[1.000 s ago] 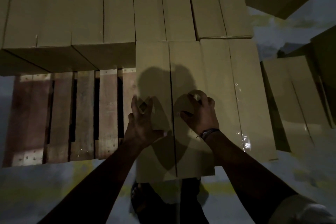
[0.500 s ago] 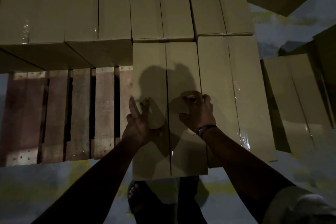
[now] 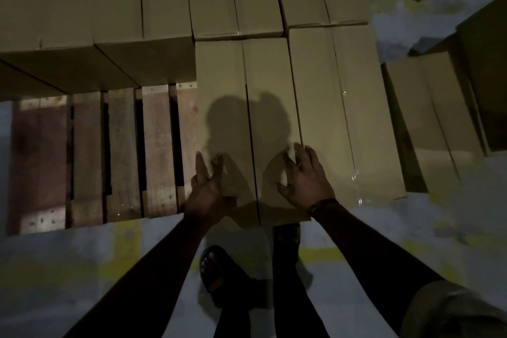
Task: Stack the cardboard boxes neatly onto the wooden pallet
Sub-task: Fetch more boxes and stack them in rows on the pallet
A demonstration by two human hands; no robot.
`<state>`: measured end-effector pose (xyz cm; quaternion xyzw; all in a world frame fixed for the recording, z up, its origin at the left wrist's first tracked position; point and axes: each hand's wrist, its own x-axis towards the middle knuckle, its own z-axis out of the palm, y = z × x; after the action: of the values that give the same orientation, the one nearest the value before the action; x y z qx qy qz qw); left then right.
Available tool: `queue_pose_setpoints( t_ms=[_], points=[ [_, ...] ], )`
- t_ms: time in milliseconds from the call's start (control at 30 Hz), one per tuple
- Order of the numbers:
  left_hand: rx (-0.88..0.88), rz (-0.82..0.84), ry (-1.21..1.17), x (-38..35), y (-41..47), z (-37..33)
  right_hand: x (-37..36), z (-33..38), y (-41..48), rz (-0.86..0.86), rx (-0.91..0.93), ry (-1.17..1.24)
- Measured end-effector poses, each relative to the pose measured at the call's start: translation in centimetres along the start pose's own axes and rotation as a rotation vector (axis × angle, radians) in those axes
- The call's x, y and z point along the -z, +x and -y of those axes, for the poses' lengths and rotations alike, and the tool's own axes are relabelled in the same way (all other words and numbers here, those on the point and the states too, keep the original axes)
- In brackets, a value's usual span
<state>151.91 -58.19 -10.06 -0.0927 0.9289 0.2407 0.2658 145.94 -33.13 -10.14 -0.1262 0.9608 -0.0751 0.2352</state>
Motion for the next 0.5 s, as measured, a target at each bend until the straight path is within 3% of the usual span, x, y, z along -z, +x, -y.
queue_pose_setpoints(
  t_ms=[267,500],
  points=[
    [-0.092,0.046,0.052,-3.4,-5.5,2.7,-1.6,-1.2,-6.9,0.186,0.074,-0.048],
    [0.005,0.098,-0.016,-2.6,-6.3,2.0,-2.1,-1.9,-7.0,0.126,0.073,-0.099]
  ],
)
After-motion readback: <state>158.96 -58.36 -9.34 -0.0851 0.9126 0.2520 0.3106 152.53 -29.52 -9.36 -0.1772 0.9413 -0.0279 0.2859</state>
